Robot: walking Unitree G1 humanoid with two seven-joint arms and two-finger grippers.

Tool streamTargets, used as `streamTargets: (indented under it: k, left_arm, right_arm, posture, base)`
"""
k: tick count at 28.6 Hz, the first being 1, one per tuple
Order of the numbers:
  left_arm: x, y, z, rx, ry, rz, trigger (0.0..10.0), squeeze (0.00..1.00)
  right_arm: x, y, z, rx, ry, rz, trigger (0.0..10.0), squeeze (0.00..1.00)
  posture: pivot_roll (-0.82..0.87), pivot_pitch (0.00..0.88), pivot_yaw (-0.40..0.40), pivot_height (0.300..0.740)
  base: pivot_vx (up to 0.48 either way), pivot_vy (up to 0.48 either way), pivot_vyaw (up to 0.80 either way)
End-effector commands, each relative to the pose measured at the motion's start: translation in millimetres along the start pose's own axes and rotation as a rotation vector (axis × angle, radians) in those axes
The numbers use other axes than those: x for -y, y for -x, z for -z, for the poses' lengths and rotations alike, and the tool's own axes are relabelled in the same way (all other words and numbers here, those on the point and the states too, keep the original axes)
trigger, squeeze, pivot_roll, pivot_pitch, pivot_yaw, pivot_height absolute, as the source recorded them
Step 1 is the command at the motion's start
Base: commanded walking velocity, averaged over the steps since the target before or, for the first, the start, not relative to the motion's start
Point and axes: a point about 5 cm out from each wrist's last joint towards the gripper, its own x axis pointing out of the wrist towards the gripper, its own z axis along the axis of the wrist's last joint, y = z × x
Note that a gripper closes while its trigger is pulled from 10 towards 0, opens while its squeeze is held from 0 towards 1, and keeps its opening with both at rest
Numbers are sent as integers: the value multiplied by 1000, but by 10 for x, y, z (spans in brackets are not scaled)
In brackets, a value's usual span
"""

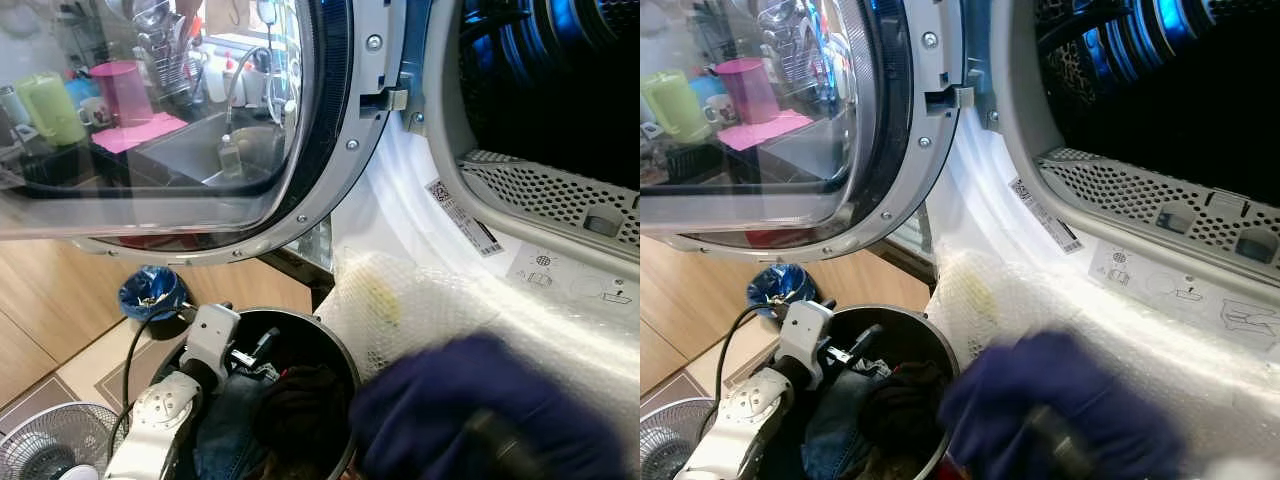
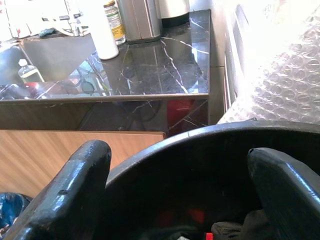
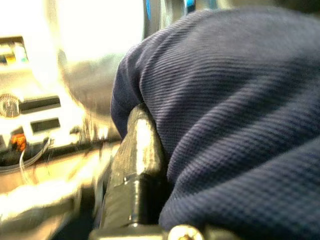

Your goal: Clothes washing

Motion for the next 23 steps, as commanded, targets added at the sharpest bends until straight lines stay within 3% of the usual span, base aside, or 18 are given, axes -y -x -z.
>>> streamTargets:
  k: [1, 3, 5, 6, 13, 19, 23]
  left_arm:
    - [-19, 10, 43, -12, -9, -7, 10000, 0]
    - [-15, 7, 50, -11, -9, -5, 10000, 0]
    - [16, 1, 85, -17, -3, 12, 10000, 0]
    - [49, -4, 112, -19, 0, 31, 10000, 0]
    - [104, -15, 136, -18, 2, 50, 10000, 0]
    - [118, -35, 149, -16, 5, 54, 10000, 0]
    - [116, -43, 163, -22, 7, 54, 10000, 0]
  right_arm:
    - [-13, -24, -107, 40, 8, 6, 0, 0]
    - [5, -49, -170, 61, 23, 7, 0, 0]
    - [140, -274, -546, 207, 120, -50, 0, 0]
    - [170, -473, -808, 325, 163, -108, 0, 0]
    - [209, -664, -1225, 515, 193, -168, 0, 0]
    - [356, -880, -1429, 516, 192, -149, 0, 0]
    - [682, -1249, -1562, 541, 218, -13, 0, 0]
  posture:
    - [64, 39, 79, 740]
    - [64, 39, 79, 740]
    - [54, 29, 73, 740]
    - [52, 28, 68, 740]
    - [49, 30, 68, 740]
    - [33, 33, 68, 740]
    - [25, 35, 68, 740]
  base:
    - [0, 0, 0]
    - [0, 0, 0]
    - [0, 0, 0]
    - [0, 0, 0]
    - [0, 0, 0]
    - [0, 0, 0]
    - [0, 0, 0]
